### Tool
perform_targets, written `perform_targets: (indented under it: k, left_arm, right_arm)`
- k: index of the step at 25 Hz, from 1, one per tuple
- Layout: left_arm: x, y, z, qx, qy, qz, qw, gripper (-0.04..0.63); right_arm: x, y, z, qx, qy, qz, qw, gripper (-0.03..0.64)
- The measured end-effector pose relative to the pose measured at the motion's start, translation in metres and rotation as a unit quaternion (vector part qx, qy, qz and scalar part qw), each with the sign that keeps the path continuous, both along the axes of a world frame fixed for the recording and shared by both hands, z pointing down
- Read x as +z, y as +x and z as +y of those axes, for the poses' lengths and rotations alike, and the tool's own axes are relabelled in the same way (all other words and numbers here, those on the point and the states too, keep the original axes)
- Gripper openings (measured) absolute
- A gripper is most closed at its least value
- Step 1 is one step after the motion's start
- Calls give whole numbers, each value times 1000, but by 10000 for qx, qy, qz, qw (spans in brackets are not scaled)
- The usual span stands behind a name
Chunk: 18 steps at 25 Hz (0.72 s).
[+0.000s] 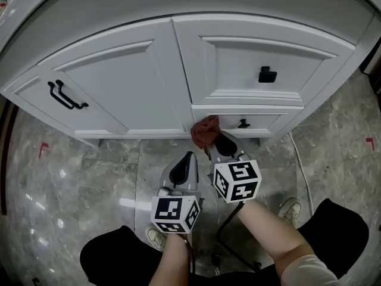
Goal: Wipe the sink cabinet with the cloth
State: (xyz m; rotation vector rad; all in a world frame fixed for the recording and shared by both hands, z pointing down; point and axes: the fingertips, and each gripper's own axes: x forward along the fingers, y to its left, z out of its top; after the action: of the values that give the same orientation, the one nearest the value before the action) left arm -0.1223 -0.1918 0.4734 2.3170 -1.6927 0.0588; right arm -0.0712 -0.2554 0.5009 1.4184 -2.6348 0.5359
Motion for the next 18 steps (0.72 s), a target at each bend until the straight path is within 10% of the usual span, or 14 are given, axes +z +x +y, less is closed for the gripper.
perform_targets:
  k: [18]
  left_arm:
    - [14, -13, -4, 9, -58, 84, 9999, 0]
  right_arm:
    - [23, 29, -23, 749, -317, -399, 9959, 91]
